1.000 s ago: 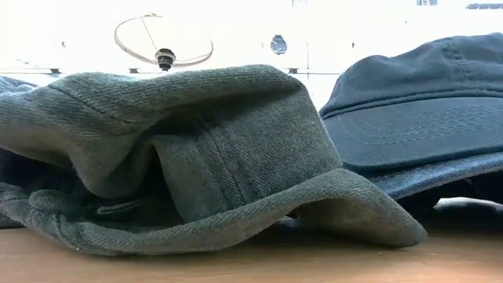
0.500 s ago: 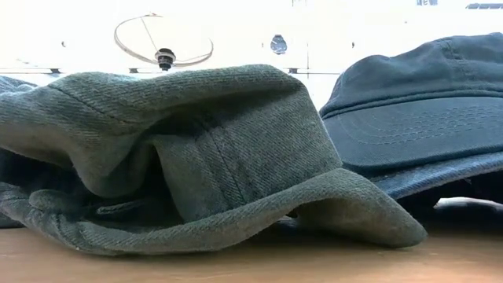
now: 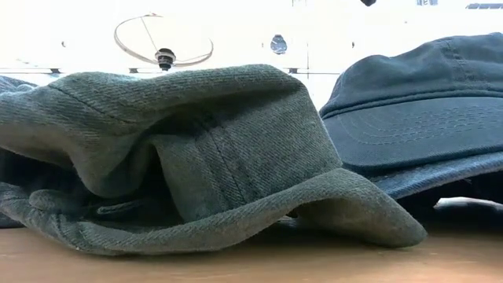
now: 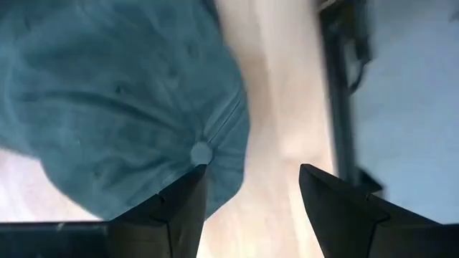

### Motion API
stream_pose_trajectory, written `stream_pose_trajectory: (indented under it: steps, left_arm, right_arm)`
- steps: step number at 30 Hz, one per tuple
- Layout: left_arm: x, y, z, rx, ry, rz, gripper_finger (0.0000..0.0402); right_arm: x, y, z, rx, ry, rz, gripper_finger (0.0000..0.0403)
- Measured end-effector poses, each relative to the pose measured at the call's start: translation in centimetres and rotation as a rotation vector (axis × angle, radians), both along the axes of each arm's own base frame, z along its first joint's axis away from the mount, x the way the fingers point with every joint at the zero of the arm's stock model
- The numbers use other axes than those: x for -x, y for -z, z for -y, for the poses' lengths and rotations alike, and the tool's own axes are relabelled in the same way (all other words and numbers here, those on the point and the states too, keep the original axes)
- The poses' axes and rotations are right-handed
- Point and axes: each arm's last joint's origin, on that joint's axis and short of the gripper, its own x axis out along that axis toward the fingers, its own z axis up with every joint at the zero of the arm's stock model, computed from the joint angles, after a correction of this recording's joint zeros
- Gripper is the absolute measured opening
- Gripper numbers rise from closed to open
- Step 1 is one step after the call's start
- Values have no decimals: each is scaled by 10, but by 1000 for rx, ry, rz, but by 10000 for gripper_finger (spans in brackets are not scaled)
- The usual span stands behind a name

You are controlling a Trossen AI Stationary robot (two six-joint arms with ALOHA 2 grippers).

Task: Pick & Place hat
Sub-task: Stack the black cap on top of the other black cap on the shelf

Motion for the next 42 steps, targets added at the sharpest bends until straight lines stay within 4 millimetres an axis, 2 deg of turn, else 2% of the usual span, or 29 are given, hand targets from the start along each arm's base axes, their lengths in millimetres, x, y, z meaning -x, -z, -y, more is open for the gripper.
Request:
stream_pose_trajectory:
  steps: [3, 7, 15, 19, 22, 25, 33, 42]
  left_arm:
    - [4, 13, 3, -89, -10, -30, 225]
    - [3, 27, 8, -113, 15, -43, 225]
    - [9, 60, 2, -223, -17, -127, 225]
    - [10, 66, 1, -238, -62, -136, 223]
    - [11, 65, 1, -233, -75, -136, 196]
    - [12, 60, 1, -201, -80, -150, 148]
    - [15, 30, -5, -133, -84, -110, 13]
    - [13, -8, -26, -135, -139, 10, 5]
  right_arm:
    - [1, 1, 0, 1, 0, -12, 212]
    - [1, 1, 0, 2, 0, -15, 212]
    - [1, 2, 0, 2, 0, -21, 212]
    - [1, 2, 0, 2, 0, -20, 212]
    - [1, 2, 0, 2, 0, -20, 212]
    - [1, 2, 0, 2, 0, -20, 212]
    - [1, 7, 0, 24, -10, -33, 212]
    - [-1, 30, -1, 24, -14, -108, 212]
